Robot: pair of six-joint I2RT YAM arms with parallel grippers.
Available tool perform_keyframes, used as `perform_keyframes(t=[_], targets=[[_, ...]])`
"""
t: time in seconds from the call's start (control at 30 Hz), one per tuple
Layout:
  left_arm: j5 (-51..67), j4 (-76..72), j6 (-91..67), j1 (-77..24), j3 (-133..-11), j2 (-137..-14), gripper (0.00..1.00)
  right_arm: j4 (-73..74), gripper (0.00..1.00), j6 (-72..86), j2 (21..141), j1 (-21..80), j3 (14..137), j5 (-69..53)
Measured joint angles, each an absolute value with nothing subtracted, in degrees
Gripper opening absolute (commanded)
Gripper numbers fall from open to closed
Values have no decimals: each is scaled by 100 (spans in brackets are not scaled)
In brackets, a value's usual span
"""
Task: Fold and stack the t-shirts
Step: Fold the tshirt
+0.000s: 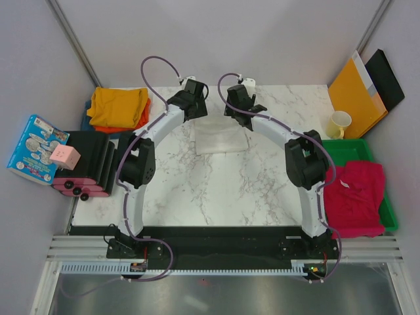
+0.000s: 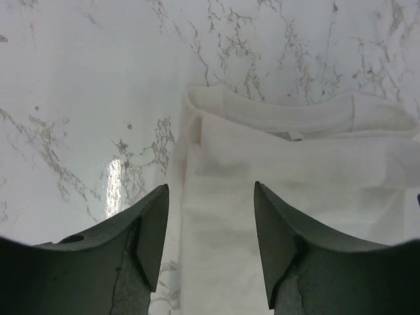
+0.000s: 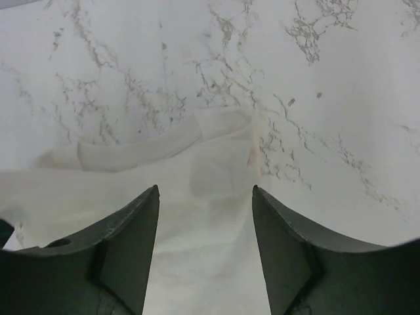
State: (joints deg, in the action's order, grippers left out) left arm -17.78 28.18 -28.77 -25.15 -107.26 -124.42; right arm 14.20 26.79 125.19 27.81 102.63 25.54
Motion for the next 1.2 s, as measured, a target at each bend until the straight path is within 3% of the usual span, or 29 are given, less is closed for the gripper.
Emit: perform_keyframes(t=[0.03, 0.13, 0.17, 0.37, 0.63, 0.8, 1.2], targets=[[-1752, 2818, -2904, -2534, -10648, -12331, 55, 1315, 41, 2707, 12296, 2845, 10031, 2530], [-1678, 2755, -2976, -2646, -10372, -12016, 42, 1070, 18, 2886, 11719, 3015, 9373, 2423], [-1634, 2733, -3006, -2700, -10265, -11933, 33, 991, 16, 2945, 11616, 3068, 9201, 2392], [-1280, 2602, -3175, -3024, -9636, -11841, 31, 899, 19, 3179, 11719, 3148, 8611, 2279], [-810, 2515, -3295, -3046, -9312, -12213, 27, 827, 15, 3389, 12223, 3127, 8418, 2119], [-729, 2224, -3428, -3068, -8656, -12007, 25, 515, 15, 3586, 11789, 3199, 7686, 2053], [-847, 1594, -4101, -3848, -5944, -10136, 24, 434, 15, 4064, 10195, 4049, 5575, 2097]])
